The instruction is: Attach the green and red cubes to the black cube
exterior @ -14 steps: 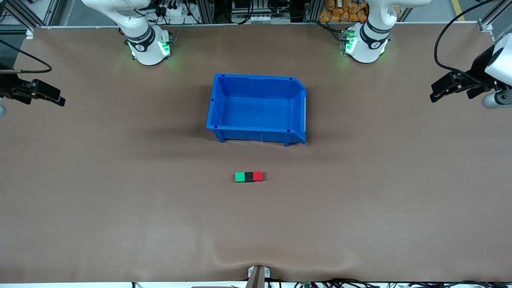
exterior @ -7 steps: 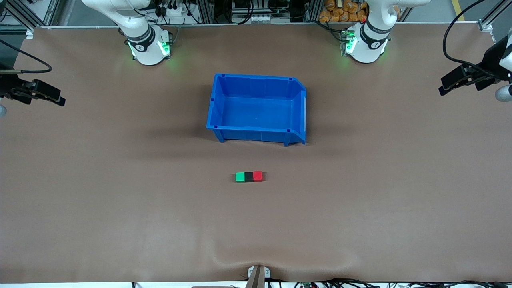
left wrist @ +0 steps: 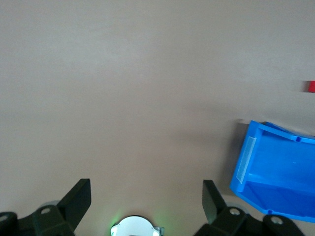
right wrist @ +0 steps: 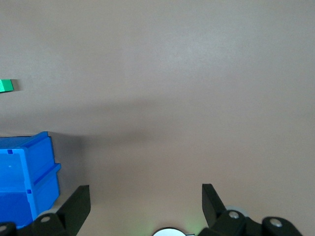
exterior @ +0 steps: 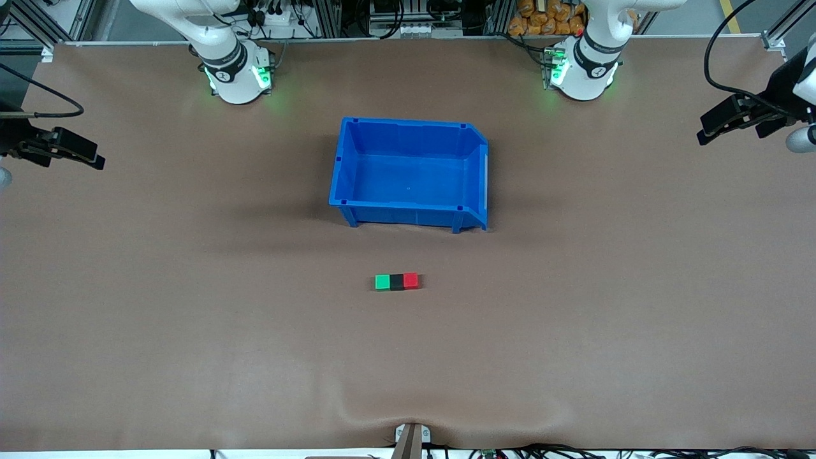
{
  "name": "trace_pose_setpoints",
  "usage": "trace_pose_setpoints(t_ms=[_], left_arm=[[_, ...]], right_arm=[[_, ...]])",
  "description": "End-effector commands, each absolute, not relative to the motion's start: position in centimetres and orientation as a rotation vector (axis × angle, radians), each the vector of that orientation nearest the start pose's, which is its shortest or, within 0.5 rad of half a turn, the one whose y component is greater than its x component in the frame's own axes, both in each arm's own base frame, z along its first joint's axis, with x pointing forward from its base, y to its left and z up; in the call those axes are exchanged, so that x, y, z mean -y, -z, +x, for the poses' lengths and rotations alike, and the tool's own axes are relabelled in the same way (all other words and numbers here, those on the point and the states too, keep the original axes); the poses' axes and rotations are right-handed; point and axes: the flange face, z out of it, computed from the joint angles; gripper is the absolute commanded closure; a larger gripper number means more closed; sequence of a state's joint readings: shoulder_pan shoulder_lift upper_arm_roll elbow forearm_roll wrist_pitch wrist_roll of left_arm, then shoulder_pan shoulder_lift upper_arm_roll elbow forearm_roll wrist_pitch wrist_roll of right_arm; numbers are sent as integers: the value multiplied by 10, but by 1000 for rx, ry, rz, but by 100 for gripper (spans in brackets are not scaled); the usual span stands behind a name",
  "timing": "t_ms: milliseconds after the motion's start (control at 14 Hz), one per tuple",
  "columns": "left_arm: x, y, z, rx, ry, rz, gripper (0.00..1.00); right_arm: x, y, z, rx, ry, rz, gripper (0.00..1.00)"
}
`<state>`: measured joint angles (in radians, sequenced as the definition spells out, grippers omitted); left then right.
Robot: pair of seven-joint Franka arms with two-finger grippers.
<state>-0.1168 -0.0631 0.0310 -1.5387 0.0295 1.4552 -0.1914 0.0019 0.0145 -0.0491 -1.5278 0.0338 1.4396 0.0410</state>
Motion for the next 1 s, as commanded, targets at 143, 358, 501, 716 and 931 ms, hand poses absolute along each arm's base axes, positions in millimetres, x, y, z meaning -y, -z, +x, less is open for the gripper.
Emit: trace_pose_setpoints(t_ms=[143,358,501,716,931], left_arm=[[34,-670,513,194,-20,-3138,0],[35,-673,514,198,-8,-3128,0],[38,-671,516,185,-14,-3123,0],[39,-670,515,189,-26,-3122,0],[40,-670,515,185,-26,-3122,0]], right_arm=[[19,-628,547,-133,-157,-3098,0],[19,-628,547,-133,-157,-3098,0],[20,-628,547,-135,-157,-3098,0],[19,-628,547,-133,-157,-3098,0],[19,-628,547,-133,-157,-3098,0]])
